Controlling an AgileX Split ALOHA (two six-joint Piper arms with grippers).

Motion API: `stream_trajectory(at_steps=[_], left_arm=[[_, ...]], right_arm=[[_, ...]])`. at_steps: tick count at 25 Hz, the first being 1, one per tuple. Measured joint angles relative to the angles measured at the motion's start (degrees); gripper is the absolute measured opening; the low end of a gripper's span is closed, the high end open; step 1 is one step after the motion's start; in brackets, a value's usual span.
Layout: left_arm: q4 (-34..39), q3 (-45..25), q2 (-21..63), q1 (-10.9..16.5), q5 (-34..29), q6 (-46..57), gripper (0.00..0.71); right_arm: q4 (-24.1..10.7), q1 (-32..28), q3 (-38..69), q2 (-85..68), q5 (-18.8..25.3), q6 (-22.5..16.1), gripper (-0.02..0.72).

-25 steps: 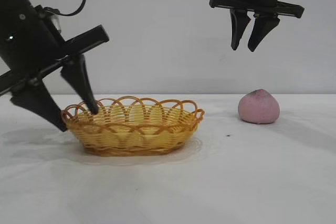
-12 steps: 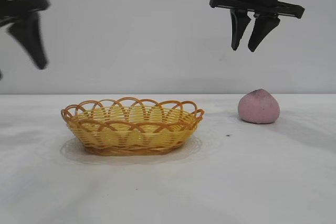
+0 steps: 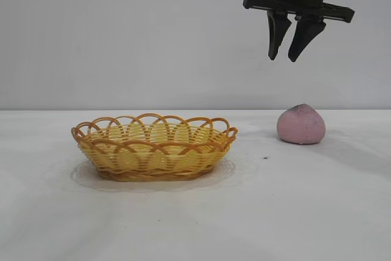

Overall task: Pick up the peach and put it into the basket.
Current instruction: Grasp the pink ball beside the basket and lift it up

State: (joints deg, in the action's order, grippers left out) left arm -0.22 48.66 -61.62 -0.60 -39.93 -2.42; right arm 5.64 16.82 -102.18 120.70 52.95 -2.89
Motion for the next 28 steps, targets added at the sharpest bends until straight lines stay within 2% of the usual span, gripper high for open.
stream_trajectory(at_steps=[5, 10, 12, 17, 24, 28], left_arm=[[0.00, -5.86, 19.57, 0.00, -13.08, -0.24, 0.480], [-0.12, -11.88, 38.74, 0.00, -19.18, 0.21, 0.480], [-0.12, -14.62, 43.98, 0.00, -21.87, 0.61, 0.480], [-0.70, -20.33, 51.90, 0.00, -24.45, 0.70, 0.480], [-1.74, -20.95, 60.95, 0.00, -24.33, 0.70, 0.480], [-1.74, -20.95, 62.53, 0.00, -24.33, 0.70, 0.480]], right_arm=[[0.14, 0.24, 0.00, 0.00, 0.00, 1.17, 0.267], [0.25, 0.24, 0.00, 0.00, 0.00, 2.02, 0.267], [0.25, 0.24, 0.00, 0.00, 0.04, 2.15, 0.267], [0.25, 0.24, 0.00, 0.00, 1.12, 2.27, 0.267], [0.25, 0.24, 0.00, 0.00, 3.10, 2.40, 0.267], [0.25, 0.31, 0.00, -0.12, 3.97, 2.52, 0.267]])
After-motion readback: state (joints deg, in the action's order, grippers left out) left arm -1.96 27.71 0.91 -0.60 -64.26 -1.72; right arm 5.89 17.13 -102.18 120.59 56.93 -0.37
